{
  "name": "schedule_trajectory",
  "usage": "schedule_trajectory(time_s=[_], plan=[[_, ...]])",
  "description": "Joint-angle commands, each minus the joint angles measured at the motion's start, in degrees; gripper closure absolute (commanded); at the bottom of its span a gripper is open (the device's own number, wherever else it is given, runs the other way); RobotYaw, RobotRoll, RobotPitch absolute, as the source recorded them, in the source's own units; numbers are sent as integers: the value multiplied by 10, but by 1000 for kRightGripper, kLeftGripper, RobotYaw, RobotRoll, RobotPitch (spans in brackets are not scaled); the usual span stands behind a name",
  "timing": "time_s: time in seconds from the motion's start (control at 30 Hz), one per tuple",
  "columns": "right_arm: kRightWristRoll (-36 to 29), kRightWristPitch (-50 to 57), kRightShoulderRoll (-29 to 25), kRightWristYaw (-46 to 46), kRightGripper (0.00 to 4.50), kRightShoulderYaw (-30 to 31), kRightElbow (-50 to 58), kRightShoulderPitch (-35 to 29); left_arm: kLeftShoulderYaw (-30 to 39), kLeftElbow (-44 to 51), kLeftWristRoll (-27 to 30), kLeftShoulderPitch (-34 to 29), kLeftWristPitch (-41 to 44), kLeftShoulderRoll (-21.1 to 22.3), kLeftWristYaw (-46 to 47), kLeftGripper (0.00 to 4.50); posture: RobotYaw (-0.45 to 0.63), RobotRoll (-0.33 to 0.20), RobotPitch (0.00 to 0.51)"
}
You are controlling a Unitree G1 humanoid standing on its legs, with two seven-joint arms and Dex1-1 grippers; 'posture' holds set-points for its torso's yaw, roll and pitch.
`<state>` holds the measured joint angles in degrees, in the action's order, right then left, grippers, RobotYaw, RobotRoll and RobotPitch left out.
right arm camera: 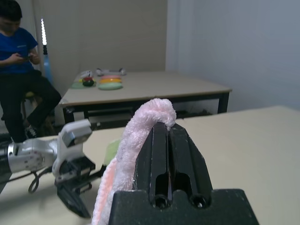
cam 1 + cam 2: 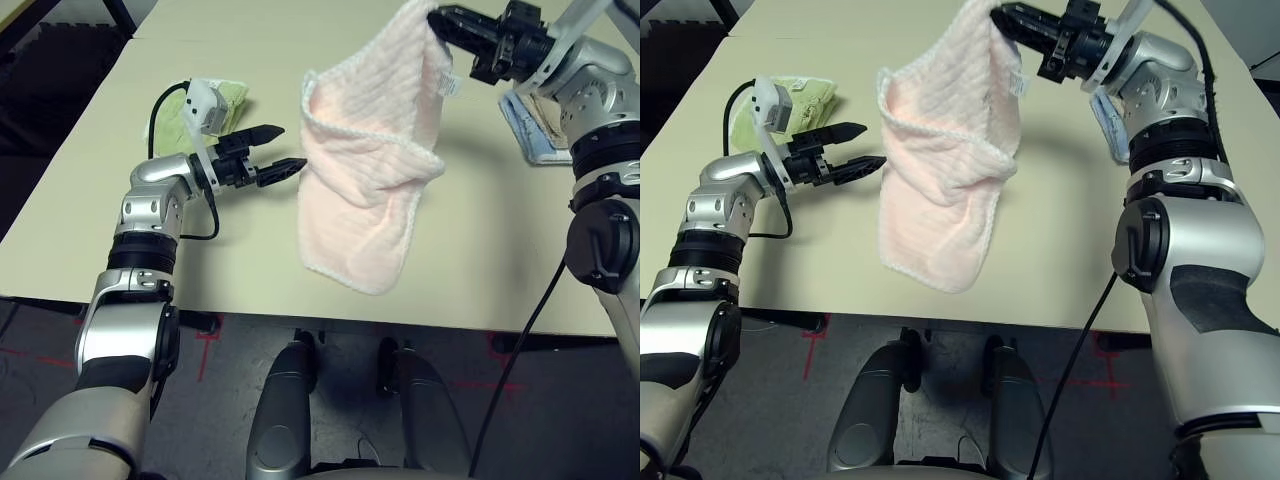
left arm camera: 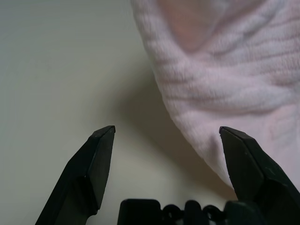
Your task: Fold the towel and set it aside.
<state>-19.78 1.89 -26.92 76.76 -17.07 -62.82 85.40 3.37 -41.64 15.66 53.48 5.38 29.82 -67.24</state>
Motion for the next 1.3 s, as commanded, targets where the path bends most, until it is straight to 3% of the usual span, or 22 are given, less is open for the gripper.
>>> schedule_trajectory(time_s=[0.03, 0.3, 0.47, 0.7, 0.87, 1.07, 1.3], plan=[[-26, -27, -1, -56, 4478, -32, -3, 52, -3, -10, -5, 7, 3, 3, -10, 0, 73, 0, 243], [-35, -100, 4, -108, 4478, -53, -25, 119, 0, -31, -4, 26, -2, 0, -9, 0, 58, 0, 247], [-25, -97, 11, -101, 4478, -35, -18, 95, 20, -35, 16, 50, 22, -11, 11, 0, 62, 0, 249], [-22, -80, 43, -102, 4478, -19, 1, 74, 70, -58, 52, 155, 76, -47, 79, 0, 76, 0, 251], [0, -89, 71, -125, 4478, 10, 8, 66, 67, -29, 57, 200, 114, -72, 103, 0, 92, 0, 250], [7, -94, 92, -147, 4478, 17, 3, 57, 73, 31, 75, 202, 188, -80, 137, 0, 104, 0, 253], [29, -114, 102, -182, 4478, 29, -19, 52, 66, 66, 65, 184, 226, -54, 154, 0, 130, 0, 255]])
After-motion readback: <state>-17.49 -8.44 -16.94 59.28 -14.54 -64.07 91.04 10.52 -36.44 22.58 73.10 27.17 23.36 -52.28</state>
